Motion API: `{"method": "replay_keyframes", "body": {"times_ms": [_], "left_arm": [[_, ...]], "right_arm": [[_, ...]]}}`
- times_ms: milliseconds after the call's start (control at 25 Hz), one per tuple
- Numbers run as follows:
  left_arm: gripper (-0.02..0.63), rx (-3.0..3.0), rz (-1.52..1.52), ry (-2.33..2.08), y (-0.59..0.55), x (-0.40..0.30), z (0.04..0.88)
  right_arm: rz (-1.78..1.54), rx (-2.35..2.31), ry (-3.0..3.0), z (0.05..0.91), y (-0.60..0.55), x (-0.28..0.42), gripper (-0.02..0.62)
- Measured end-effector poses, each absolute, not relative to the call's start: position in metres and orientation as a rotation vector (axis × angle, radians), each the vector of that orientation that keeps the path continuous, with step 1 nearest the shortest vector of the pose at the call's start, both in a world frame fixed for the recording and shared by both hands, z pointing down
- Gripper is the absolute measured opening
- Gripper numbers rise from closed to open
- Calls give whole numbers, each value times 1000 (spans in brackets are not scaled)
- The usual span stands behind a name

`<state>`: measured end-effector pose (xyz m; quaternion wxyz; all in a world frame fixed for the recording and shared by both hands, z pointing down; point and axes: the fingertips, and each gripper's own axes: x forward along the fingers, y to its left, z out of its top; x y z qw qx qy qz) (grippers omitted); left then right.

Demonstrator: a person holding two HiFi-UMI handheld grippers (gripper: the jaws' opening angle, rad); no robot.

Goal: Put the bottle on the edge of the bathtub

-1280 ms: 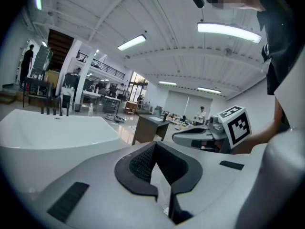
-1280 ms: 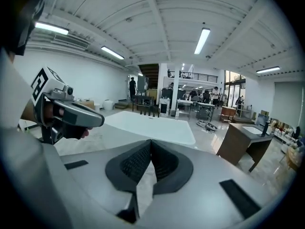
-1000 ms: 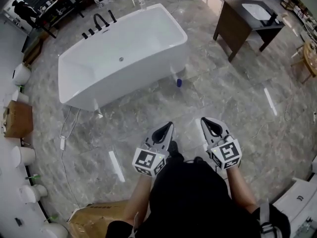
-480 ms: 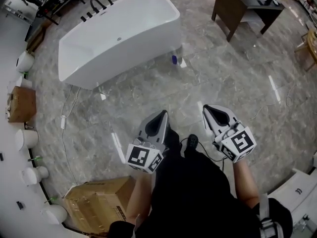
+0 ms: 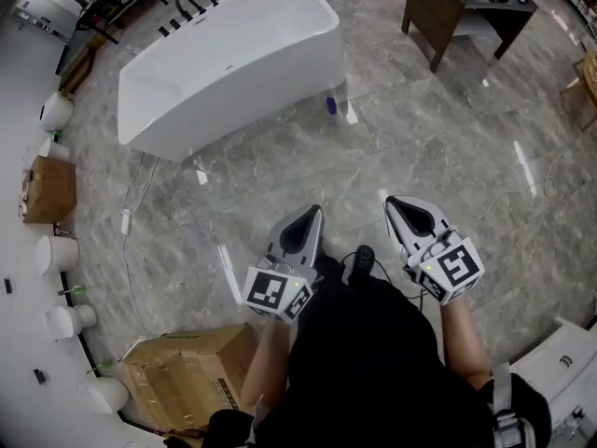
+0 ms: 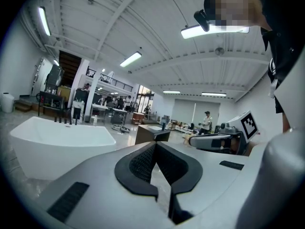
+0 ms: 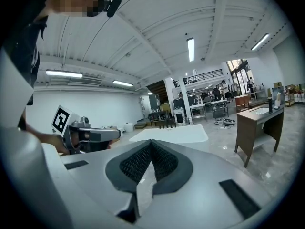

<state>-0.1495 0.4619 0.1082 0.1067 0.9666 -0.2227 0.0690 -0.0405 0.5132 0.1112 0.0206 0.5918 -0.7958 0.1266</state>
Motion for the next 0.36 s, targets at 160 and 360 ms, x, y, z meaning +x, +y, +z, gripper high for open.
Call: {"method": "replay_keyframes", "body": {"times_ms": [160, 360], "left_arm": [[9, 2845, 211, -643, 471, -137, 112], [9, 2864, 212, -614, 487, -122, 114]], "right_arm": [[397, 1841, -2481, 113, 523, -35, 14], [395, 1864, -2473, 117, 534, -27, 14]]}}
